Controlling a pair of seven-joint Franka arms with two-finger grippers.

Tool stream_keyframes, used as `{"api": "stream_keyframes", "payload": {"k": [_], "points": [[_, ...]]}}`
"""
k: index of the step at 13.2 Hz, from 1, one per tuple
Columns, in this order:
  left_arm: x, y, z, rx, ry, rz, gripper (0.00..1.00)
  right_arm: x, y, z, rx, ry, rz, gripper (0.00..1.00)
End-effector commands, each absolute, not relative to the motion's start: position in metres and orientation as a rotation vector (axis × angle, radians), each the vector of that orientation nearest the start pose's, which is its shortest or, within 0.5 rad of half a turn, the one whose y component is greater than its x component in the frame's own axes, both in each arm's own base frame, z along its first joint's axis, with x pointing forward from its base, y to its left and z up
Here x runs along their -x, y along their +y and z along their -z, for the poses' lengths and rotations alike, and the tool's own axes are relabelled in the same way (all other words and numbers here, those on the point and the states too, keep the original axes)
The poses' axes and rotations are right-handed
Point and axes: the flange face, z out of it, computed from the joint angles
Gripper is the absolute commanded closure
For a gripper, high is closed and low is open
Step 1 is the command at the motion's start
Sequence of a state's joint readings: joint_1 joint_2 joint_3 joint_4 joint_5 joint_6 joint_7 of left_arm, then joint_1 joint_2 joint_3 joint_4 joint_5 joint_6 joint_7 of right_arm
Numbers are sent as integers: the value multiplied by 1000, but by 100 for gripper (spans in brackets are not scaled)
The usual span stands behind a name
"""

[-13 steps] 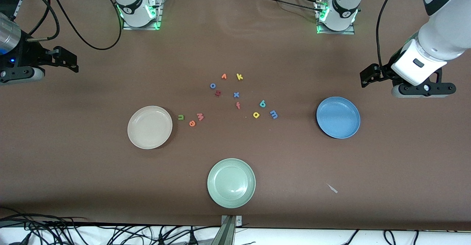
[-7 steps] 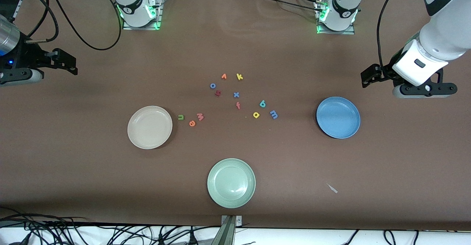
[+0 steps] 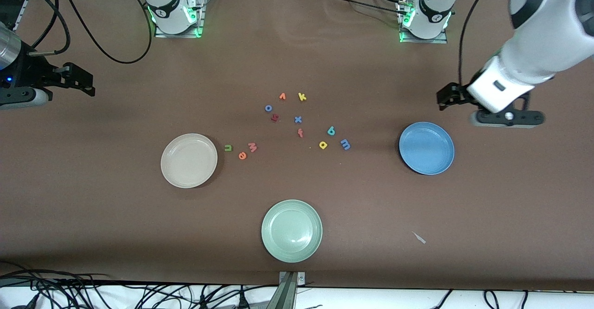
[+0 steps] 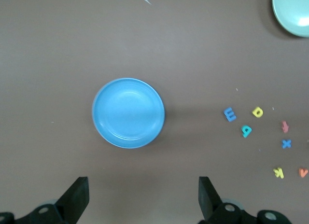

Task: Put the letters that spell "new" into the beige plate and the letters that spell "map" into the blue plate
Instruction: 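Move the left gripper to the yellow letter while the right gripper reaches out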

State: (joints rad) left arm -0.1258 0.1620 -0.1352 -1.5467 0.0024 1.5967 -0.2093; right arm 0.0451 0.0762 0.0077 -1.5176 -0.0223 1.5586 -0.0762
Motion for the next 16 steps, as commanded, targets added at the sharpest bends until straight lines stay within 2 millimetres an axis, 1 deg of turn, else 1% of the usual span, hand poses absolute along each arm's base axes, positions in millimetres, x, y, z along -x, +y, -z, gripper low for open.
{"api": "stream_keyframes", "payload": {"k": [1,2,3,5,6,7,8,9,10,11,12,13,14,15,16], "points": [[-594,-192,-488,3084,210,-303,0,-580,20,-605,3140,-164,-55,0],[-600,-207,-469,3078,242,-332,0,-580,18,-606,3139,-159,-53,0],[-606,-225,-446,3074,281,-347,0,-580,14,-606,3138,-145,-53,0],[-615,-270,-401,3082,359,-261,0,-580,15,-605,3137,-147,-53,0],[-623,-281,-380,3116,367,-208,0,-581,15,-604,3137,-144,-55,0],[-628,-294,-353,3135,385,-168,0,-582,15,-603,3136,-144,-53,0],[-631,-312,-322,3150,413,-132,0,-585,15,-600,3137,-147,-46,0],[-636,-320,-286,3164,422,-95,0,-583,16,-604,3142,-154,-32,0],[-634,-334,-261,3181,440,-63,0,-582,15,-604,3142,-178,-44,0],[-626,-347,-254,3184,466,-73,0,-583,16,-603,3134,-190,-41,0],[-618,-360,-246,3176,497,-91,0,-585,23,-599,3122,-196,-45,0],[-610,-371,-240,3171,493,-110,0,-590,39,-587,3099,-213,-76,0],[-596,-391,-234,3153,522,-123,0,-597,65,-567,3090,-265,-124,0],[-585,-403,-223,3142,545,-147,0,-609,79,-555,3089,-251,-96,0],[-577,-413,-216,3133,570,-161,0,-618,99,-541,3090,-239,-74,0]]}}
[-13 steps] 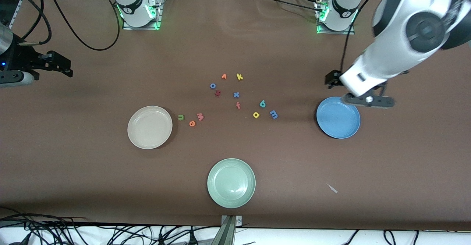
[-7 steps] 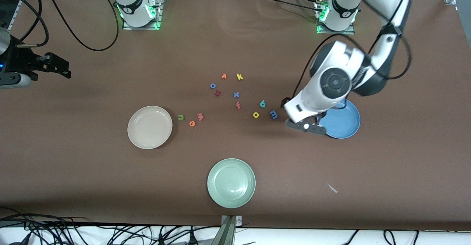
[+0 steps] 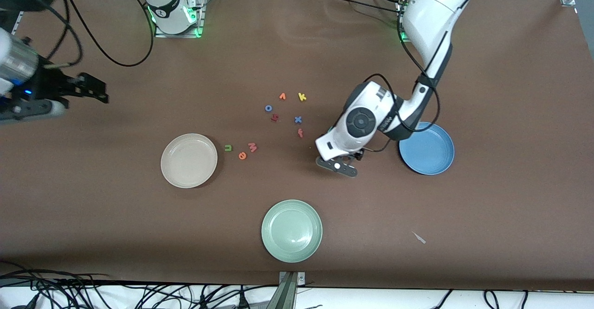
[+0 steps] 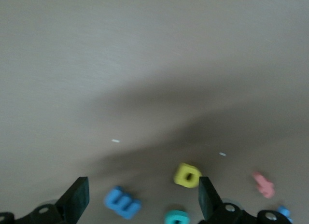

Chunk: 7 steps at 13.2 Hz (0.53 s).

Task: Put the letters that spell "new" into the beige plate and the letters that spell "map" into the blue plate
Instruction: 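Move the left gripper to the yellow letter while the right gripper reaches out, then grasp the yellow letter with the left gripper while the right gripper lowers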

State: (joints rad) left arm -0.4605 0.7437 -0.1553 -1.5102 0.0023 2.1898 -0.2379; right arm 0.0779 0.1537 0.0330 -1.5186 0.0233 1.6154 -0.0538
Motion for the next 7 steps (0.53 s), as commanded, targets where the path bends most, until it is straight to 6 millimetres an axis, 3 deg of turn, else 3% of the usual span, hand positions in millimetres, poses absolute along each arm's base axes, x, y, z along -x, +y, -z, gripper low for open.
{"api": "stream_keyframes", "payload": {"k": [1,4,7], "points": [[-576,-413,-208,3127,576,-168,0,-627,116,-526,3092,-228,-59,0],[-570,-416,-188,3128,560,-213,0,-650,153,-484,3097,-177,-108,0],[-563,-421,-179,3119,550,-229,0,-666,205,-436,3098,-130,-72,0]]}}
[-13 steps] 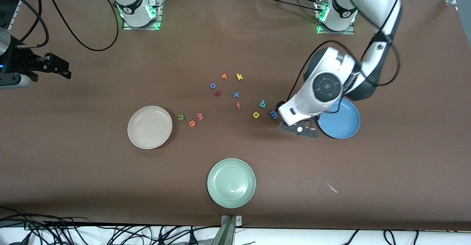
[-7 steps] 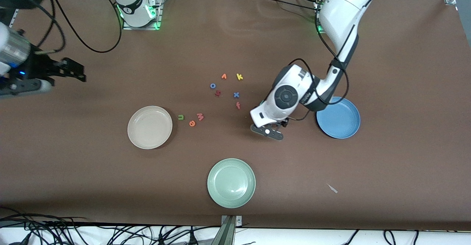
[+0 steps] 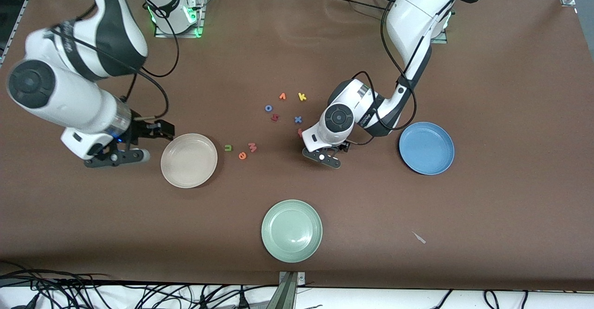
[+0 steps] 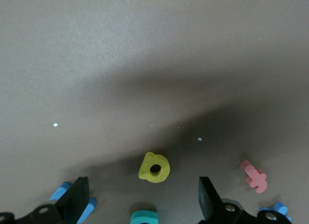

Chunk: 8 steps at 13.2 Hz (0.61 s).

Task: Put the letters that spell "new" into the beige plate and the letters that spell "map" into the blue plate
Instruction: 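Grasp the yellow letter with the left gripper while the right gripper lowers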

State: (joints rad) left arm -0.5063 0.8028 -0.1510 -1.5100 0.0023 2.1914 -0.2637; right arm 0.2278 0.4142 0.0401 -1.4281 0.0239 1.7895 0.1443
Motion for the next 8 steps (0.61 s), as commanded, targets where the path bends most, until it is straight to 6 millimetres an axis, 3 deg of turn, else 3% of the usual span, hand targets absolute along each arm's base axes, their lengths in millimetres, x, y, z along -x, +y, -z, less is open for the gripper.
{"api": "stream_keyframes", "payload": {"k": [1,3,4,5,6,8], "points": [[-558,-427,-177,3110,566,-228,0,-670,216,-413,3099,-86,-86,0],[-555,-434,-176,3115,584,-202,1,-670,257,-374,3100,-67,-37,0],[-556,-435,-173,3126,581,-188,4,-671,263,-356,3100,-22,-24,0],[-557,-434,-172,3116,611,-183,0,-668,272,-338,3095,8,-19,0],[-549,-445,-172,3118,601,-184,0,-664,275,-321,3094,37,-20,0],[-551,-442,-174,3119,593,-178,0,-651,301,-291,3099,51,-22,0]]}}
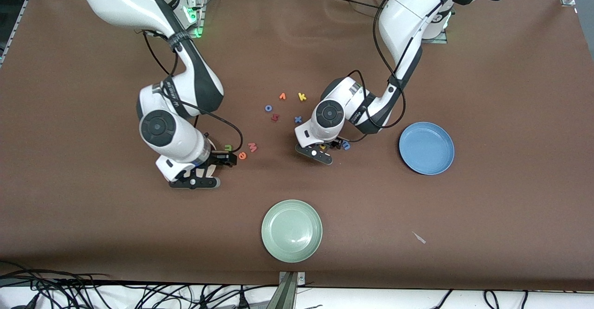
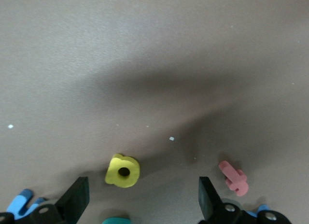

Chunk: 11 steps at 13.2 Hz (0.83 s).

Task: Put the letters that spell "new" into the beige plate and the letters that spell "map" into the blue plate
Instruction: 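Grasp the yellow letter with the left gripper while the right gripper lowers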

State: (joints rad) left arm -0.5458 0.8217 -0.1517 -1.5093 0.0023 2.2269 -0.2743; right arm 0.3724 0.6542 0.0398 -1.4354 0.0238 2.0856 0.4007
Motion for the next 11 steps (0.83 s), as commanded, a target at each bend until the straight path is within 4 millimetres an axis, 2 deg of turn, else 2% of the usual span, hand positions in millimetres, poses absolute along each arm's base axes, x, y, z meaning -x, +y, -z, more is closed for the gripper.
{"api": "stream_keyframes", "payload": {"k": [1,3,5,6,7,8,10,11], "points": [[-552,-442,-174,3118,588,-179,0,-644,302,-275,3101,102,-14,0],[-551,-443,-174,3122,570,-181,0,-623,300,-238,3096,136,1,0],[-552,-442,-174,3115,591,-177,0,-611,296,-227,3099,137,-8,0],[-552,-441,-173,3091,616,-161,9,-607,294,-228,3101,137,-14,0],[-553,-440,-174,3055,655,-130,29,-603,292,-226,3106,136,-26,0],[-553,-439,-172,3035,673,-121,44,-599,291,-222,3108,140,-43,0],[-553,-439,-172,3034,674,-118,64,-595,290,-216,3104,216,-50,1],[-554,-439,-172,3035,677,-116,78,-590,294,-213,3104,218,-59,1]]}}
